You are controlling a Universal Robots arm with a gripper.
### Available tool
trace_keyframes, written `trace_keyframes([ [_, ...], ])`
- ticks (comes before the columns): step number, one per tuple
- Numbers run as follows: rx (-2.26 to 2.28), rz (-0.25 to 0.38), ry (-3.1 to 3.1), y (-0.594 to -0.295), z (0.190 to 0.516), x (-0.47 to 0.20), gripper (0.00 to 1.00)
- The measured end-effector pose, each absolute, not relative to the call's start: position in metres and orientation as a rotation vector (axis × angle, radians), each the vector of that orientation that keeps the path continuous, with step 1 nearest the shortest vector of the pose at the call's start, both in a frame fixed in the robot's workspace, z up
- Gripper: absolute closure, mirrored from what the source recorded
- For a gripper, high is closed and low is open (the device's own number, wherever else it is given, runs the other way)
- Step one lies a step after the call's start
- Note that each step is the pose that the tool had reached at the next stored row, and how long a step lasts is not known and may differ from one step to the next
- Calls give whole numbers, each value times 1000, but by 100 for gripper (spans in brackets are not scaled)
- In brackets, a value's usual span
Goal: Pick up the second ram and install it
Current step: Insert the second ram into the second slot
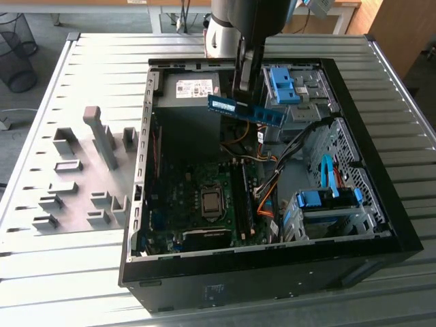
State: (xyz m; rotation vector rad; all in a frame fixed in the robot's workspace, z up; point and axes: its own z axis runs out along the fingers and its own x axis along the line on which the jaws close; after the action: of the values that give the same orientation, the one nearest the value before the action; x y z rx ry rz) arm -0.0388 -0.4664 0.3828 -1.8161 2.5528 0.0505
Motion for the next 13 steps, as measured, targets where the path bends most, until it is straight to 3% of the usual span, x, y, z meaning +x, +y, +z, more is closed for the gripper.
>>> trace_keyframes([
  [13, -1548, 49, 2720, -466, 380, -39, 86],
])
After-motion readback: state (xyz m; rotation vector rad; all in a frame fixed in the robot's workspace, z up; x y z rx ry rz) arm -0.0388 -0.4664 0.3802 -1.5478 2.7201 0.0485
